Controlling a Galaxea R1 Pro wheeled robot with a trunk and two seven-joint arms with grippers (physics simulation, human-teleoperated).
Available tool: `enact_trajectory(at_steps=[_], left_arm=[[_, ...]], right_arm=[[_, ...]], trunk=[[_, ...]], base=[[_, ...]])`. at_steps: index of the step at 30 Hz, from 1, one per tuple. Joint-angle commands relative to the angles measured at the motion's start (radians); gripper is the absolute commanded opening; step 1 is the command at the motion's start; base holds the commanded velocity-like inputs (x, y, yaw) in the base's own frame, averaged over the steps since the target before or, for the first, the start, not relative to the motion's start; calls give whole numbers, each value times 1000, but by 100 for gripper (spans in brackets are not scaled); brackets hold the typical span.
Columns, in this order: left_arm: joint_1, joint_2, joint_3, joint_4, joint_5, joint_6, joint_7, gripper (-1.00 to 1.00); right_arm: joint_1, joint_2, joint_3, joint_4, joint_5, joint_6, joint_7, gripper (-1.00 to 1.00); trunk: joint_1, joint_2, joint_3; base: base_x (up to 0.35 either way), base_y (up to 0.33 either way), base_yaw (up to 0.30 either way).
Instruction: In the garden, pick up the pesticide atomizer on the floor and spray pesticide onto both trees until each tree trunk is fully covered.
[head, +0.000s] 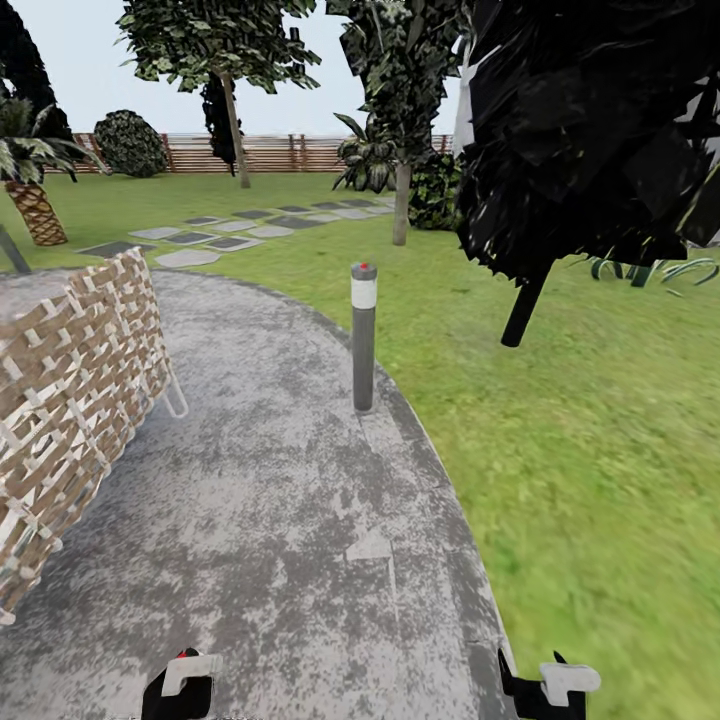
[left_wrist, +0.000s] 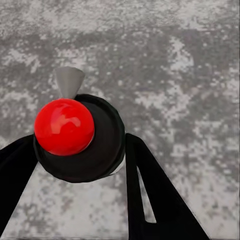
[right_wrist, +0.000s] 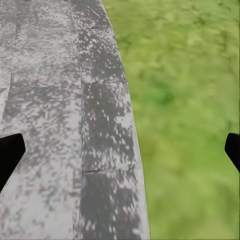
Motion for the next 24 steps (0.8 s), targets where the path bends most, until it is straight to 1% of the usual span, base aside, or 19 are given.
enact_trajectory(at_steps=[1, 7, 15, 24], left_arm=[[0, 0, 0, 0, 0, 0, 0, -100], [0, 0, 0, 0, 1, 0, 0, -100], [2, -1, -3, 0, 0, -2, -1, -100], [2, -2, -3, 0, 0, -2, -2, -100]], right_arm=[[0, 0, 0, 0, 0, 0, 0, 100], [0, 0, 0, 0, 0, 0, 0, 100], [0, 0, 0, 0, 0, 0, 0, 100], [0, 0, 0, 0, 0, 0, 0, 100]], trunk=[[-4, 7, 4], [-27, 49, 25], [-27, 49, 31], [-27, 49, 39]], base=[[0, 0, 265], [0, 0, 269], [-11, 0, 265], [-321, 0, 247]])
